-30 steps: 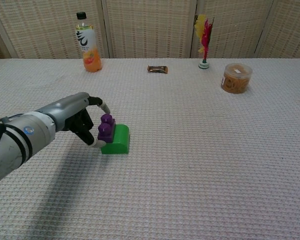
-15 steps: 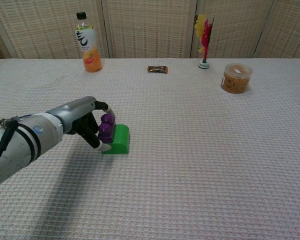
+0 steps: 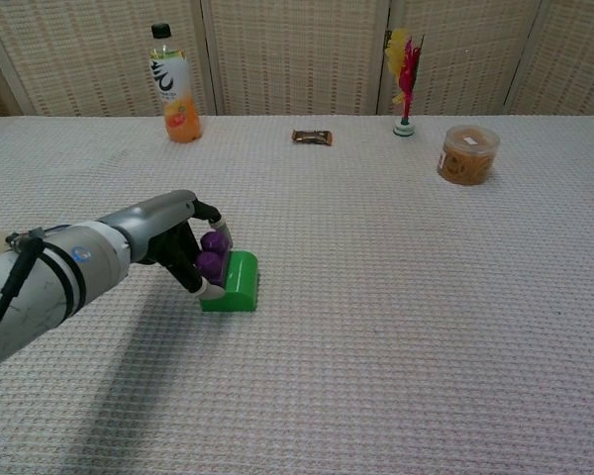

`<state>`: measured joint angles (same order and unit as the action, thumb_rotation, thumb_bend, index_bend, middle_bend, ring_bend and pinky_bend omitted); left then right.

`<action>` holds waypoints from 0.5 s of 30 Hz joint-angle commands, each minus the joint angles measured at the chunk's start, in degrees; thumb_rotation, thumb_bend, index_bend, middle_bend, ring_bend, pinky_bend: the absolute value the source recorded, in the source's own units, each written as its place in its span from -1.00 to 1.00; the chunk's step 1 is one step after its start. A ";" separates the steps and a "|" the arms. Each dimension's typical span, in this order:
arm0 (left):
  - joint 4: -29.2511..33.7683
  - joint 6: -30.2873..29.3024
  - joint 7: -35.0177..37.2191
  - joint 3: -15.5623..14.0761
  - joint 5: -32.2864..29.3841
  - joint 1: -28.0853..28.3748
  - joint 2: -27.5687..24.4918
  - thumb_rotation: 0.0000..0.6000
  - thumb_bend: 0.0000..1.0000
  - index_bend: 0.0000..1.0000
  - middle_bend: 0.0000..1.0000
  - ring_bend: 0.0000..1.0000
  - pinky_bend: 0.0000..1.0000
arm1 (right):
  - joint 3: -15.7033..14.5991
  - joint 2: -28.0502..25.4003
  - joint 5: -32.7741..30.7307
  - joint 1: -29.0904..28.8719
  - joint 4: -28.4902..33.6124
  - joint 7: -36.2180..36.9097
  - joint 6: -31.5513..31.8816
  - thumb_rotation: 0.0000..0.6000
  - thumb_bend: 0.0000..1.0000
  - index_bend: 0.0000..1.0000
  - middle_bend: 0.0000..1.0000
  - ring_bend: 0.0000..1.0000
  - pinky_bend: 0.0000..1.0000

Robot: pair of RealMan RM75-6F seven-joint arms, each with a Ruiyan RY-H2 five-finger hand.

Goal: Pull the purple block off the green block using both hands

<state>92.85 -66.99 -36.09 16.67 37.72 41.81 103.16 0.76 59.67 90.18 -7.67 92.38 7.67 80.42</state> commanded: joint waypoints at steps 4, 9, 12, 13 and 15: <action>-0.20 0.38 0.83 -0.45 0.24 0.00 -0.65 1.00 -0.51 -0.05 1.00 1.00 1.00 | 0.16 0.29 -0.39 -0.12 -0.08 -0.17 -0.22 1.00 -0.28 -1.00 -1.00 -1.00 -1.00; 1.89 0.43 2.63 -1.45 1.79 -1.00 -2.67 1.00 -0.51 0.08 1.00 1.00 1.00 | 0.74 1.97 -2.01 -1.98 -1.35 0.97 -3.82 1.00 -0.27 -1.00 -1.00 -1.00 -1.00; 3.51 0.56 3.56 -1.43 1.70 -1.50 -4.15 1.00 -0.51 0.14 1.00 1.00 1.00 | 0.18 2.79 -1.14 -3.93 -2.36 3.12 -7.23 1.00 -0.27 -1.00 -1.00 -1.00 -1.00; 4.12 0.71 3.86 -1.10 1.26 -1.55 -4.61 1.00 -0.51 0.16 1.00 1.00 1.00 | 0.07 3.06 -0.84 -4.48 -2.72 4.26 -8.02 1.00 -0.27 -1.00 -1.00 -1.00 -1.00; 5.67 0.90 4.70 -0.04 0.06 -1.64 -5.70 1.00 -0.51 0.16 1.00 1.00 1.00 | -0.07 4.06 0.10 -6.03 -4.11 7.48 -9.90 1.00 -0.27 -1.00 -1.00 -1.00 -1.00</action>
<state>97.47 -66.30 -32.11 15.86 38.65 40.35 98.33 0.96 62.53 89.33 -11.85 89.78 12.16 72.72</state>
